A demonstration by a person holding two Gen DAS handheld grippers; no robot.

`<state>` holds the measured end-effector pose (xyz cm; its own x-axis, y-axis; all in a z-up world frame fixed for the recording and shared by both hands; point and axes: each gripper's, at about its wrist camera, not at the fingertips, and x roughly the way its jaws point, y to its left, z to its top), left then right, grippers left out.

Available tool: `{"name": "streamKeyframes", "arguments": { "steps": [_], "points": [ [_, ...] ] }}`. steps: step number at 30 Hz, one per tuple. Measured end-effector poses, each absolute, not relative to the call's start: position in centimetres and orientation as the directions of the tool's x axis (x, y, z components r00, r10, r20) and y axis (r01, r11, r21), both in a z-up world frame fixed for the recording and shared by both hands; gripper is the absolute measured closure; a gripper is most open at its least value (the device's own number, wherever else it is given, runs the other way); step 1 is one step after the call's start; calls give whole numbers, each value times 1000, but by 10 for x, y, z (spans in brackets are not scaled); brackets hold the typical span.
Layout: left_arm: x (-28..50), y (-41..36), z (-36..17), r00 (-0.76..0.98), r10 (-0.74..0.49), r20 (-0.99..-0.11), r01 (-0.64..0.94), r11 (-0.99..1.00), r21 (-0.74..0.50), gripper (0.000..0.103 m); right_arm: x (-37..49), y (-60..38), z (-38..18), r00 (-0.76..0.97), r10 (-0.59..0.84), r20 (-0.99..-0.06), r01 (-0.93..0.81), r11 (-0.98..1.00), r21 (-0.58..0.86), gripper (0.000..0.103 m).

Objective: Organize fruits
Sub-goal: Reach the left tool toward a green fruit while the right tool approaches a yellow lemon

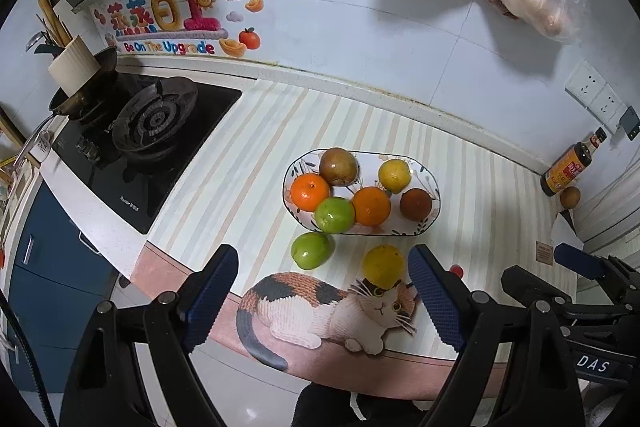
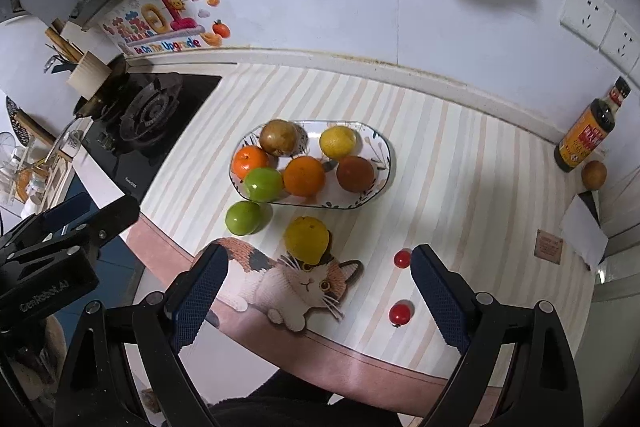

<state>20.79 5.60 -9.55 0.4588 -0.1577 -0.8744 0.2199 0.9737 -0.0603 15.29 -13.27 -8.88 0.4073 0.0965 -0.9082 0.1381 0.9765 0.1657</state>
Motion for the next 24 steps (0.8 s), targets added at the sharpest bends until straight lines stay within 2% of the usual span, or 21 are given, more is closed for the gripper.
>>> {"name": "streamKeyframes", "arguments": {
  "steps": [2,3,4,11,15,19,21,22,24],
  "points": [
    [214,58,-104,440,-156,-884,218,974,-63,16,160,-133,-102,383,113,-917,145,973,181,8],
    [218,59,-110,428,-155,-890,219,974,-64,12,165,-134,-112,365,130,-922,149,969,196,8],
    [224,61,-118,416,-145,-898,214,975,-58,0,170,-133,-123,348,141,-927,154,966,205,8],
    [271,79,-208,270,-55,-961,159,987,-11,0,209,-127,-224,193,226,-955,219,939,266,8],
    [289,85,-248,175,-74,-982,134,990,-51,0,227,-127,-277,141,266,-954,272,916,295,8],
    [306,87,-281,103,-89,-991,124,989,-76,0,240,-135,-331,120,380,-917,365,842,397,9],
    [311,87,-290,78,-100,-992,127,988,-89,0,243,-135,-351,111,428,-897,392,811,435,19],
    [312,87,-294,71,-102,-992,129,987,-92,0,243,-135,-356,108,439,-892,391,806,444,29],
    [314,83,-299,57,-111,-992,138,985,-102,0,242,-134,-355,129,443,-887,375,806,457,38]
  ]
}}
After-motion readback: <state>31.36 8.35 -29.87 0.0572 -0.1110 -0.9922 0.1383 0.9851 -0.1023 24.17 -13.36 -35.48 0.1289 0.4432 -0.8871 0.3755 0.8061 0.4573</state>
